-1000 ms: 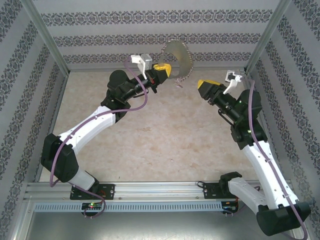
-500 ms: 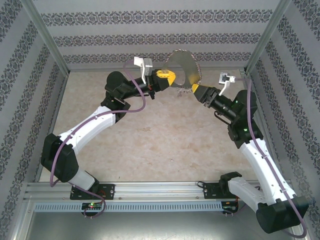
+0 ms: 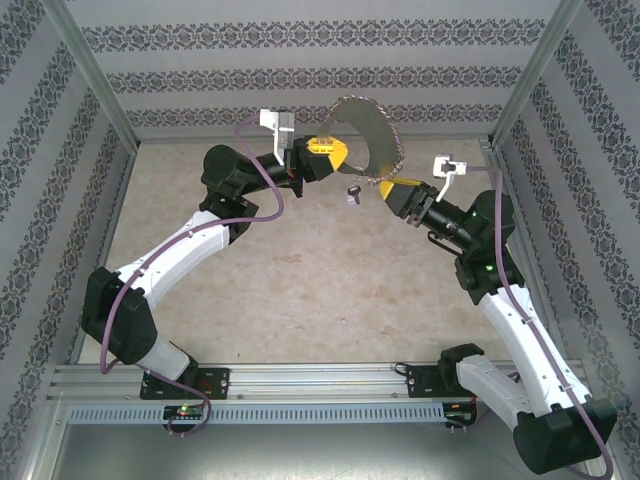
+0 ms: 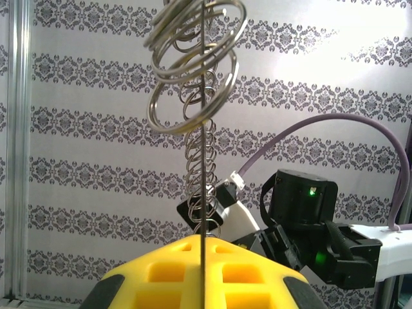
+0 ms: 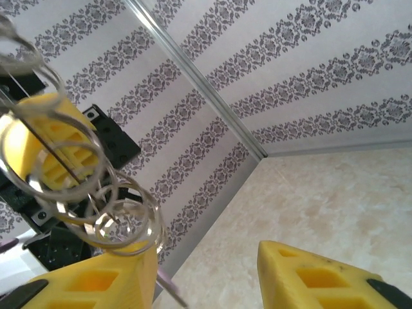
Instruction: Put the keys on the keyring
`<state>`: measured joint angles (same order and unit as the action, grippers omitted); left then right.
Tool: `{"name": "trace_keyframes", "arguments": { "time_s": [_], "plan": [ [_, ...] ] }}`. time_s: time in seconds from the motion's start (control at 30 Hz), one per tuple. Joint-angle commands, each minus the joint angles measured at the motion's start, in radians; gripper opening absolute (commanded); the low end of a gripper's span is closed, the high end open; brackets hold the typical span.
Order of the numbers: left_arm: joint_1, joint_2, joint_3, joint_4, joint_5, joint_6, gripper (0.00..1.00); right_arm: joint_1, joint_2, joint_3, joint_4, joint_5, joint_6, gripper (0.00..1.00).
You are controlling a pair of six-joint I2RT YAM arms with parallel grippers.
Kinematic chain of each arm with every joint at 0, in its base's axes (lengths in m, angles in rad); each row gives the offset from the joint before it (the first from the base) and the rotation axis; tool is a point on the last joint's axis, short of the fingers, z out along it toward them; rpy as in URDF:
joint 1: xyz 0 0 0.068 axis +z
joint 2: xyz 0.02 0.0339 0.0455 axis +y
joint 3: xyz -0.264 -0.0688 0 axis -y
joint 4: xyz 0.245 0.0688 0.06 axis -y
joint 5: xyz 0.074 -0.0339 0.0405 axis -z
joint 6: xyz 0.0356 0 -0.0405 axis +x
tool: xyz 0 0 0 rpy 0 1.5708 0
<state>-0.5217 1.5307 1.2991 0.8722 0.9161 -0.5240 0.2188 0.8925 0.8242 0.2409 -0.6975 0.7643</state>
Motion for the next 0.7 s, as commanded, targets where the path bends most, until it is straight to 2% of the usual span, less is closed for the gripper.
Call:
{"name": "trace_keyframes", "arguments": {
  "time_s": [0.0,0.13,0.37,0.53,0.67],
  "plan": [
    [0.006,-0.020,0.043,0.042,-0.007,0.031,0.00,0.040,-0.035,-0.019,0.078,-0.048,0.010,0.41],
    [0.007,-0.011,0.045,0.008,-0.029,0.055,0.00,0.090,-0.072,-0.005,0.040,-0.047,-0.024,0.30],
    [0.008,-0.002,0.052,-0.081,-0.069,0.120,0.00,0.139,-0.088,0.015,0.043,0.013,-0.014,0.28],
    [0.006,0.000,0.066,-0.154,-0.071,0.167,0.00,0.154,-0.045,0.057,0.058,0.115,-0.004,0.26],
    [0.008,0.003,0.068,-0.187,-0.092,0.193,0.00,0.150,0.016,0.090,0.092,0.145,0.048,0.24]
  ]
}}
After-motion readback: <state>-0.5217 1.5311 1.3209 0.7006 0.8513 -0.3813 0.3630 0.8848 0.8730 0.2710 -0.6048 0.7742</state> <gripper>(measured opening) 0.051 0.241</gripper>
